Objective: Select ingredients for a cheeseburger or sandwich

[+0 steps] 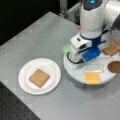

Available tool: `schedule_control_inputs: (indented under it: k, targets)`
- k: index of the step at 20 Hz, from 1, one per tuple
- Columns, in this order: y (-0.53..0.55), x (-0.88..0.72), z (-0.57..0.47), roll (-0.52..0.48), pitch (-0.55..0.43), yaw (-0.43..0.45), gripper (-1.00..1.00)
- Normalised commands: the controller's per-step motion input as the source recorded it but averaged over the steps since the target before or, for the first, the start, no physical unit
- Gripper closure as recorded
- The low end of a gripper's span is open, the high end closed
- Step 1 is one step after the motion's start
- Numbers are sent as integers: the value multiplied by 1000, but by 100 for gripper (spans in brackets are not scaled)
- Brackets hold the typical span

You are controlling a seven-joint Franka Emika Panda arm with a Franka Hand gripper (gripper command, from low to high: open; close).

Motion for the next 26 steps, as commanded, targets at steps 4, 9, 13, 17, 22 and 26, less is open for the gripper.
schedule_control_inputs:
  k: [4,9,13,17,22,26]
  targets:
    - [-5,-17,176,-22,193,-72,-100]
    - [31,-37,352,-69,193,-45,-100]
    - [30,26,297,-88,156,6,-100]
    - [6,98,175,-107,144,23,-100]
    - [-52,109,305,-173,241,-83,-100]
    - [-137,136,428,-108,410,-266,-100]
